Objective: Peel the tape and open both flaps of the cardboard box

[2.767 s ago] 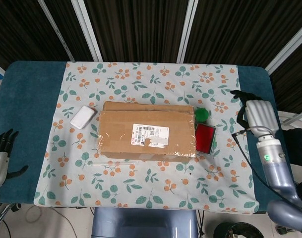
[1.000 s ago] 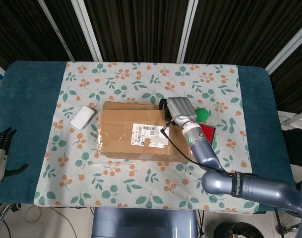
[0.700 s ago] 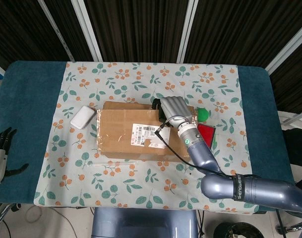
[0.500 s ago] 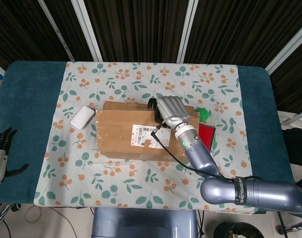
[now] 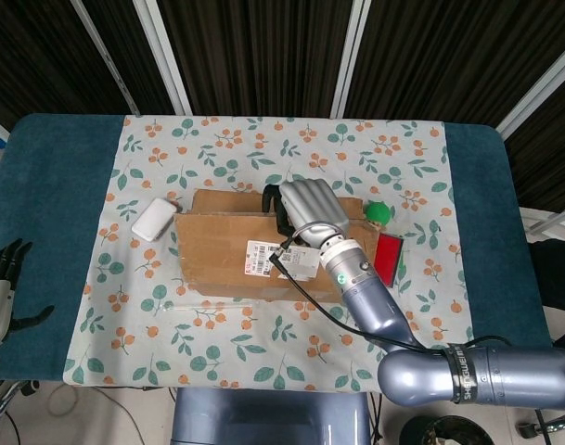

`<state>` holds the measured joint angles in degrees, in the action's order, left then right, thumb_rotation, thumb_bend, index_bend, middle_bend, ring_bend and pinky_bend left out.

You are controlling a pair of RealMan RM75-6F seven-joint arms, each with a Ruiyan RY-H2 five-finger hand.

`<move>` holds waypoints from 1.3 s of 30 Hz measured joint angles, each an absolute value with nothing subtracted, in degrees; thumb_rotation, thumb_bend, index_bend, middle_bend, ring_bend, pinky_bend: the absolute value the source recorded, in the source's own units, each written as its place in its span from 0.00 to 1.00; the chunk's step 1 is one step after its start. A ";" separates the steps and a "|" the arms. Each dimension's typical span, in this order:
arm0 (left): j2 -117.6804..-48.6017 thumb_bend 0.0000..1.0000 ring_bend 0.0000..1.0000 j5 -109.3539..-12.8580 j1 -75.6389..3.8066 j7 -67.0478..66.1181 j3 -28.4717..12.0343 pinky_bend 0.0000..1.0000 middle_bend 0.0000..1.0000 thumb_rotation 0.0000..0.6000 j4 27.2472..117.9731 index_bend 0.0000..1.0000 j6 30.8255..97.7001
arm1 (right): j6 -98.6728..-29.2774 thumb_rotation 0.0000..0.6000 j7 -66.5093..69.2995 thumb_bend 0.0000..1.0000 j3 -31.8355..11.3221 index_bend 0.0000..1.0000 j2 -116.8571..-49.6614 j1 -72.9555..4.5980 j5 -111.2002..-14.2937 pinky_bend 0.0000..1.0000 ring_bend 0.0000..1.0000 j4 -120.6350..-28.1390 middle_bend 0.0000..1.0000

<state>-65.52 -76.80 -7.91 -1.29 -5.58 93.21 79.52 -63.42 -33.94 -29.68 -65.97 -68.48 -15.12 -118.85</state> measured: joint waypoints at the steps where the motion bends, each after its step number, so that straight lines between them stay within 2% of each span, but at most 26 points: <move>1: -65.52 0.14 0.00 -76.73 -7.91 -1.29 -5.58 0.00 0.00 1.00 93.23 0.00 79.47 | -63.48 1.00 -34.17 1.00 -29.72 0.50 -65.47 -68.62 -14.32 0.48 0.57 -119.36 0.59; 25: -65.53 0.14 0.00 -76.61 -7.88 -1.44 -5.52 0.00 0.00 1.00 93.62 0.00 79.50 | -66.44 1.00 -40.37 1.00 -30.73 0.50 -52.25 -74.64 1.17 0.50 0.59 -134.52 0.61; 32: -65.50 0.14 0.00 -76.67 -7.85 -1.27 -5.47 0.00 0.00 1.00 93.65 0.00 79.49 | -64.56 1.00 -41.31 1.00 -31.59 0.49 -50.04 -77.57 6.88 0.51 0.59 -134.93 0.61; 39: -65.47 0.14 0.00 -76.71 -7.86 -1.23 -5.45 0.00 0.00 1.00 93.75 0.00 79.47 | -59.79 1.00 -42.54 1.00 -32.23 0.49 -46.34 -80.59 15.31 0.52 0.59 -134.98 0.61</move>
<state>-65.47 -76.71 -7.86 -1.23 -5.45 93.75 79.47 -59.79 -42.54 -32.23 -46.34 -80.59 15.31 -134.98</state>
